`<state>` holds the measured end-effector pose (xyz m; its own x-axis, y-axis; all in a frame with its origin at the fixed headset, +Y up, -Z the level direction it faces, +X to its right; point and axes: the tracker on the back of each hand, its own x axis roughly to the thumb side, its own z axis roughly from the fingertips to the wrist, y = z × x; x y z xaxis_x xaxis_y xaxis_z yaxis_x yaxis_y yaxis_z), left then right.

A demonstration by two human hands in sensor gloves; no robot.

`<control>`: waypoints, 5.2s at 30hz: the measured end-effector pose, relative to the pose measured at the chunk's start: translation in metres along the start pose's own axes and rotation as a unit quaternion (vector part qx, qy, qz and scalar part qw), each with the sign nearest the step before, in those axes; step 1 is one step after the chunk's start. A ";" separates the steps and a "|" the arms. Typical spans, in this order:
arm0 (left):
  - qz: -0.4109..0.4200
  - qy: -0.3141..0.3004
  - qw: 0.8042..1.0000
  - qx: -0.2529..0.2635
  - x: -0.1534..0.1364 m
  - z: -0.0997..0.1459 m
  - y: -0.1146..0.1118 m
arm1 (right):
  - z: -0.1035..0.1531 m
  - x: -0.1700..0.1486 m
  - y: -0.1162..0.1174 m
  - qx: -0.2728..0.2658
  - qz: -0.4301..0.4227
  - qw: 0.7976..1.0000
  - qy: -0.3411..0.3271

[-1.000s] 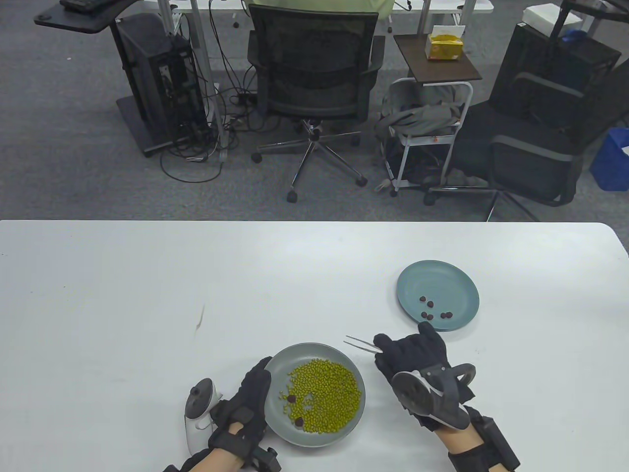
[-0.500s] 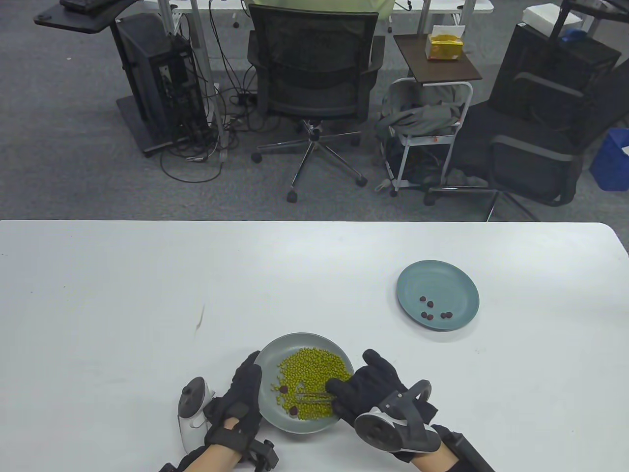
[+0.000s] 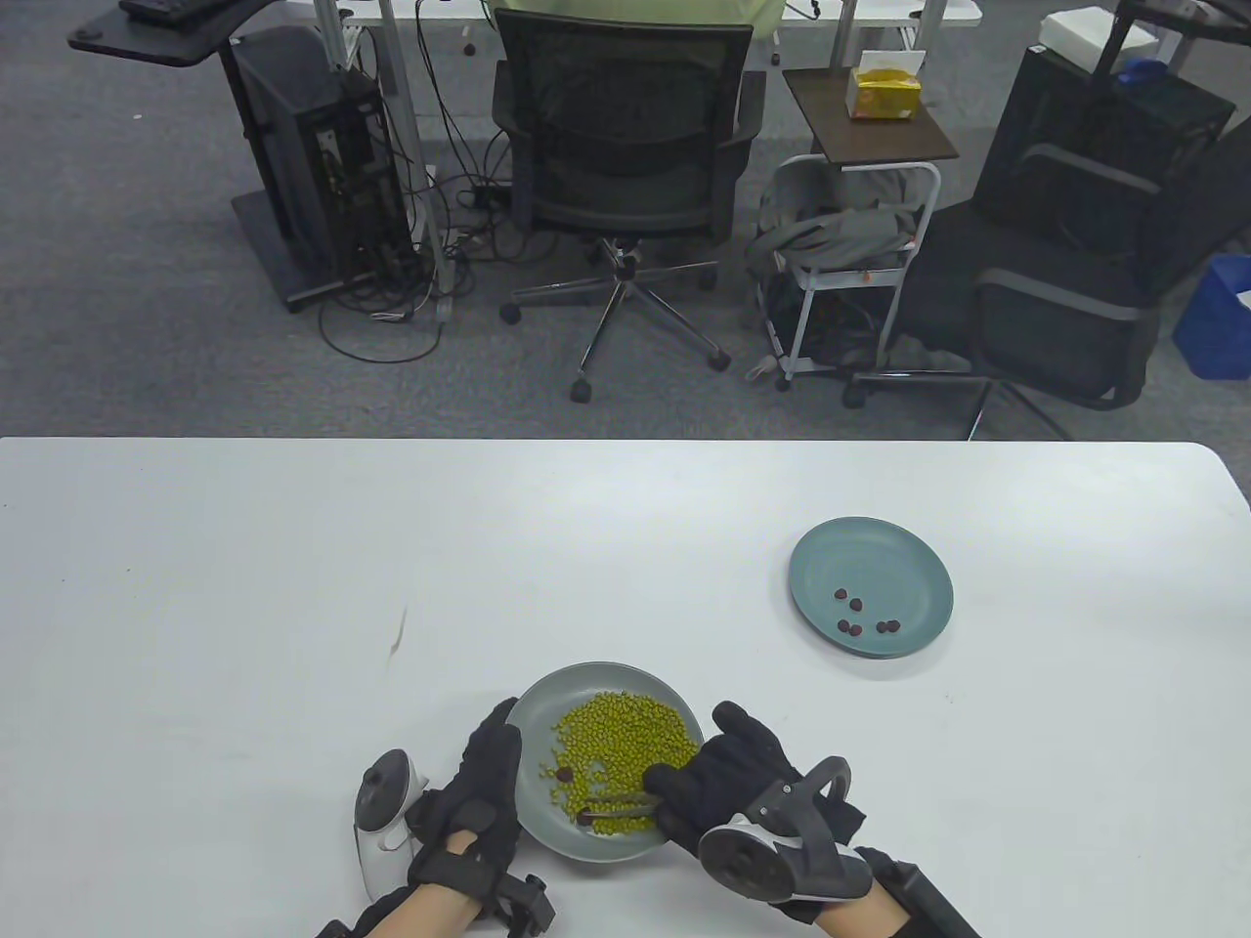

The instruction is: Pick cranberries with tweezers into plate

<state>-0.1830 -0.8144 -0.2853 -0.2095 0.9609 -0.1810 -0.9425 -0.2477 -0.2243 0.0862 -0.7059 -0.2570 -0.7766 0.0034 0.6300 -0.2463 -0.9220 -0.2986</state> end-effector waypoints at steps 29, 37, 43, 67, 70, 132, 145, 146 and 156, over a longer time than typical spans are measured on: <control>-0.004 0.003 1.000 -0.009 -0.002 0.000 -0.002 | 0.003 -0.029 -0.014 -0.049 -0.008 0.998 0.049; -0.003 0.003 1.000 -0.012 -0.002 0.000 -0.002 | 0.007 -0.109 -0.022 -0.062 0.025 0.977 0.201; -0.004 0.002 1.000 -0.013 -0.002 0.000 -0.002 | 0.033 -0.197 -0.008 -0.030 0.055 0.923 0.379; -0.006 0.003 1.000 -0.016 -0.003 0.001 -0.002 | 0.051 -0.243 0.026 0.066 0.095 0.853 0.508; -0.004 0.003 1.000 -0.015 -0.003 0.001 -0.002 | 0.051 -0.240 0.009 0.015 0.058 0.861 0.506; -0.015 0.008 0.999 -0.033 -0.007 -0.001 -0.011 | -0.016 0.010 0.008 0.019 0.068 0.997 0.040; -0.013 0.007 0.999 -0.033 -0.008 0.000 -0.011 | -0.013 0.007 0.000 -0.009 0.067 0.997 0.045; -0.012 0.007 0.999 -0.032 -0.007 0.000 -0.010 | -0.012 0.006 -0.001 -0.011 0.069 0.997 0.046; -0.012 0.005 1.000 -0.021 -0.006 0.000 -0.007 | -0.004 -0.038 -0.028 -0.050 0.067 0.990 0.113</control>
<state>-0.1748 -0.8184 -0.2831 -0.1844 0.9653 -0.1849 -0.9355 -0.2301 -0.2682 0.1208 -0.6786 -0.2752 -0.9129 -0.0194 0.4077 -0.1803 -0.8769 -0.4456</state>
